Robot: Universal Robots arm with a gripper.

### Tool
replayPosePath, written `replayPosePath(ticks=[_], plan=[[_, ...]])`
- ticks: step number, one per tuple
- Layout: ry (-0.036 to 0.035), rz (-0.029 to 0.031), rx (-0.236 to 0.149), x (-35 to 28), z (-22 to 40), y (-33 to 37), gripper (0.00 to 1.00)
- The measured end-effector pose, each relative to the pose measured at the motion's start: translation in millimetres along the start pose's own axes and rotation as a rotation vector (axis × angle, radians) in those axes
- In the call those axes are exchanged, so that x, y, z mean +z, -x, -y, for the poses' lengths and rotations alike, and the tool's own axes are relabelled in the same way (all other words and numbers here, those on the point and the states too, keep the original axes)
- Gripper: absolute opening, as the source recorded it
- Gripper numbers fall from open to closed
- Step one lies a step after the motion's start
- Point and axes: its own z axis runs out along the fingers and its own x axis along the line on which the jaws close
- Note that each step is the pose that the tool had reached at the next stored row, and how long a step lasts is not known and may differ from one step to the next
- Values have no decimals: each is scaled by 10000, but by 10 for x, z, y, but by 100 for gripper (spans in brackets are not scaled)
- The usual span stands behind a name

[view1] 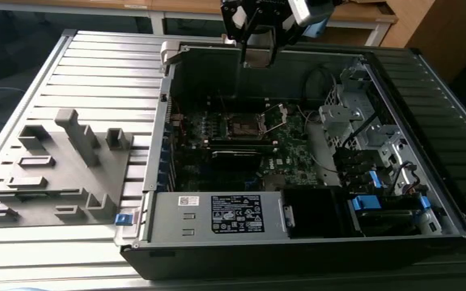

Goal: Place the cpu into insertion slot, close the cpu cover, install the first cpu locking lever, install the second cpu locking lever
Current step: 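Place the cpu into insertion slot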

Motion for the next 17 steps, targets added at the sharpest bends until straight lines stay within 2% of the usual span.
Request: replayPosePath(ticks=[17], plan=[[2,1,0,31,3,1,54]])
